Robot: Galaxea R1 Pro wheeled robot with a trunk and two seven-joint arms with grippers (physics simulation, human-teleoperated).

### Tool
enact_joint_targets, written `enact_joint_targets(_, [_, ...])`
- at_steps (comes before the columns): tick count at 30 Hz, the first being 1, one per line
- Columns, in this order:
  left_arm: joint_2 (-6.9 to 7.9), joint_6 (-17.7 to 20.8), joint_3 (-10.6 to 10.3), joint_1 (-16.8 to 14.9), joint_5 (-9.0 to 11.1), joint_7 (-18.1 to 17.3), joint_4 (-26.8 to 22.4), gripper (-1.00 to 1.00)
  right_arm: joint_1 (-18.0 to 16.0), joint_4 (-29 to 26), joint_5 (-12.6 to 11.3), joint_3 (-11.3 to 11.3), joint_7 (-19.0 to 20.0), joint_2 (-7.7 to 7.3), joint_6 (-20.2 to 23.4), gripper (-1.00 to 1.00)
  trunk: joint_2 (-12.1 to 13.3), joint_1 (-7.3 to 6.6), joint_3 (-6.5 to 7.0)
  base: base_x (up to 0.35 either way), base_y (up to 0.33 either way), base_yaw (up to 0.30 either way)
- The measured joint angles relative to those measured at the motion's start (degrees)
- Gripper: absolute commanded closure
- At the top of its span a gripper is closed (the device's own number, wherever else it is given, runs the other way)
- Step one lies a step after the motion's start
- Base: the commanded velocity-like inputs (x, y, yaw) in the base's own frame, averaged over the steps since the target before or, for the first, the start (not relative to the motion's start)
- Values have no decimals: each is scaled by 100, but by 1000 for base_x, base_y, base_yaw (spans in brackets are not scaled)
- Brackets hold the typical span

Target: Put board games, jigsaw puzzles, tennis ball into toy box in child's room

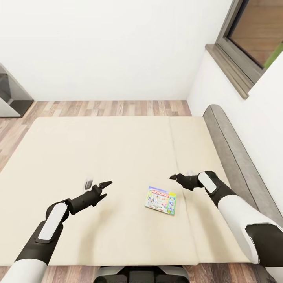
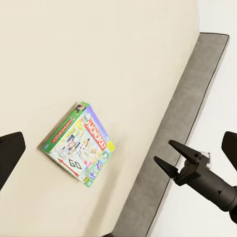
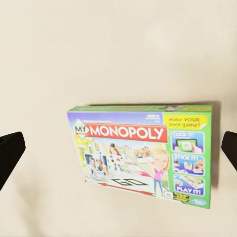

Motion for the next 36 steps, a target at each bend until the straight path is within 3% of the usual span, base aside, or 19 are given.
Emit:
enact_joint_targets(12, [-5,-4,0,17,-4,2,9,-100,46,-86,8,12,35,-1,-67,-100,0,0,-73,0,0,0])
enact_joint_targets(20, [-15,-8,-4,20,-12,9,14,-100,302,-422,30,69,69,-6,-425,-100,0,-1,-84,0,0,0])
enact_joint_targets(36, [-18,-13,-8,21,-22,20,18,-100,381,-563,41,66,44,-3,-475,-100,-1,-1,-74,0,0,0])
